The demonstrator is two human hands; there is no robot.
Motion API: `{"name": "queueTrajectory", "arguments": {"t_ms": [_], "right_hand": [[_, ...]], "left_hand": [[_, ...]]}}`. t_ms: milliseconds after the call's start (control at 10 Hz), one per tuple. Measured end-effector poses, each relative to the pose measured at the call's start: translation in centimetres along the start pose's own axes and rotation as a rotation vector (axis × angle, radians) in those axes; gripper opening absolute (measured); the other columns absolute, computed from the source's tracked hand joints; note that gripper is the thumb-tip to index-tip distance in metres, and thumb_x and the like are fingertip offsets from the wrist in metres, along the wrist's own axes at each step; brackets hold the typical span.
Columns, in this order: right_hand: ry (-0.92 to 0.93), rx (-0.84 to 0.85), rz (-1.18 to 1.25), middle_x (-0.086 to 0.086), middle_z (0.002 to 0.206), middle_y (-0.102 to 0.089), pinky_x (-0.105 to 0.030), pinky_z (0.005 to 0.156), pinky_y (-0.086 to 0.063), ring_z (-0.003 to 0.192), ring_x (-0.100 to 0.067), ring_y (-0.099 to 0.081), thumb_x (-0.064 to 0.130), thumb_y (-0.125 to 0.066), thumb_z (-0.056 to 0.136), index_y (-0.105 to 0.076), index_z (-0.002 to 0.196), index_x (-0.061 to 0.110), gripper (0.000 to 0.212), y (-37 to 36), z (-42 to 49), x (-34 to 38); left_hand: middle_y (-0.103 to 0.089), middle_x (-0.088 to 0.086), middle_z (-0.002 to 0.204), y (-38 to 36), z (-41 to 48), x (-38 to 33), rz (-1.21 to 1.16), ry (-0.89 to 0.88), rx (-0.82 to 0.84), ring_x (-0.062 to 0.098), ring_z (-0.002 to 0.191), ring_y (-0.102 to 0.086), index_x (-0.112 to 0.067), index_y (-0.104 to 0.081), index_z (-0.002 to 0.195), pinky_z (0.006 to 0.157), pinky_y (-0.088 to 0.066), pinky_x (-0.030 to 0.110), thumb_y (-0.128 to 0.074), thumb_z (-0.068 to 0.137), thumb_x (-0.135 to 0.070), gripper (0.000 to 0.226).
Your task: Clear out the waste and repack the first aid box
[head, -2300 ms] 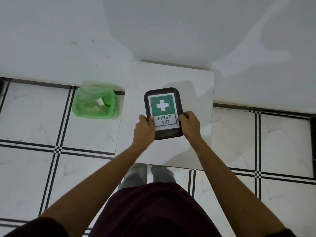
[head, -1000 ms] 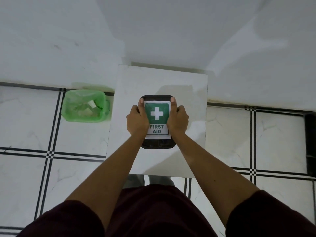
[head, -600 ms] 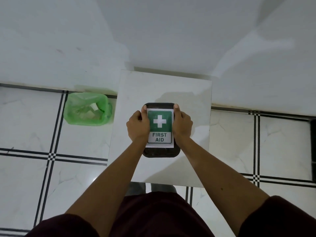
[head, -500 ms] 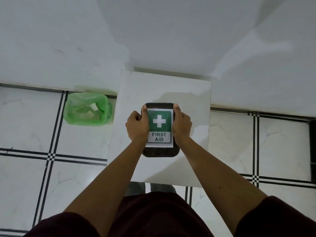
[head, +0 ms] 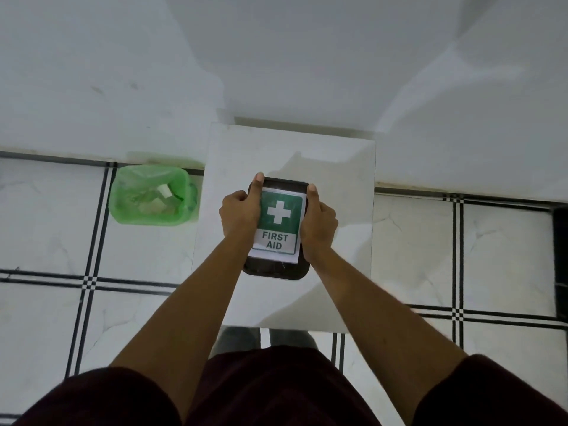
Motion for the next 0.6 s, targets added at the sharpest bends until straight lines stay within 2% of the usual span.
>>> {"name": "queueTrajectory", "arguments": {"t_ms": [100,200,300,400,500,600], "right_hand": [[0.009,-0.031,-0.014,-0.001,0.071,-0.072,-0.032,0.065,-0.059,0.062,-0.016,-0.069,0.061,-0.031,0.094,-0.068,0.073,0.013,0.064,0.2,0.0,0.2],[0.022,-0.049,-0.038,-0.003,0.074,-0.068,-0.028,0.061,-0.055,0.064,-0.018,-0.067,0.059,-0.032,0.095,-0.062,0.078,0.008,0.061,0.2,-0.4,0.6],[0.153,-0.204,-0.23,-0.007,0.101,-0.064,-0.042,0.084,-0.052,0.094,-0.026,-0.063,0.057,-0.032,0.095,-0.055,0.099,0.013,0.05,0.1,-0.8,0.9],[0.467,-0.245,-0.437,-0.009,0.147,-0.043,-0.054,0.115,-0.015,0.14,-0.027,-0.033,0.044,-0.025,0.1,-0.045,0.133,0.014,0.05,0.6,-2.0,0.7],[0.729,-0.156,-0.623,-0.013,0.155,-0.028,-0.055,0.118,-0.004,0.146,-0.029,-0.017,0.039,-0.018,0.1,-0.037,0.142,0.011,0.054,1.7,-2.9,0.1],[0.84,-0.081,-0.648,-0.014,0.156,-0.025,-0.053,0.119,-0.005,0.147,-0.029,-0.014,0.041,-0.011,0.1,-0.033,0.144,0.009,0.059,2.8,-3.9,1.6]], "left_hand": [[-0.05,0.001,0.052,-0.1,0.4,0.3,-0.062,0.003,-0.045,0.014,0.048,-0.051,-0.014,-0.04,0.057,0.049,-0.042,0.022,-0.061,0.072,-0.068,0.06],[-0.052,0.001,0.061,-0.1,-0.1,-0.1,-0.065,-0.088,-0.18,0.016,0.058,-0.053,-0.012,-0.046,0.064,0.054,-0.041,0.023,-0.058,0.081,-0.06,0.052],[-0.064,0.004,0.107,0.4,-1.0,0.4,-0.052,-0.328,-0.212,0.021,0.103,-0.059,-0.013,-0.057,0.107,0.087,-0.049,0.033,-0.043,0.095,-0.041,0.034],[-0.043,0.003,0.146,1.7,-1.8,1.5,0.21,-0.571,-0.079,0.016,0.138,-0.034,-0.017,-0.042,0.136,0.113,-0.029,0.034,-0.03,0.1,-0.037,0.043],[-0.024,0.007,0.158,2.8,-2.0,2.0,0.462,-0.719,0.018,0.02,0.148,-0.012,-0.013,-0.031,0.144,0.121,-0.011,0.042,-0.026,0.101,-0.035,0.049],[-0.02,0.011,0.158,3.8,-2.6,0.3,0.543,-0.823,0.096,0.023,0.149,-0.008,-0.01,-0.029,0.146,0.122,-0.004,0.045,-0.025,0.101,-0.034,0.051]]}}
Point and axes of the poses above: each hand's wrist, its own z-axis towards the middle knuckle, its own y-axis out of the back of the hand, x = y × z, the point moved 1 cm from there along z, towards the middle knuckle
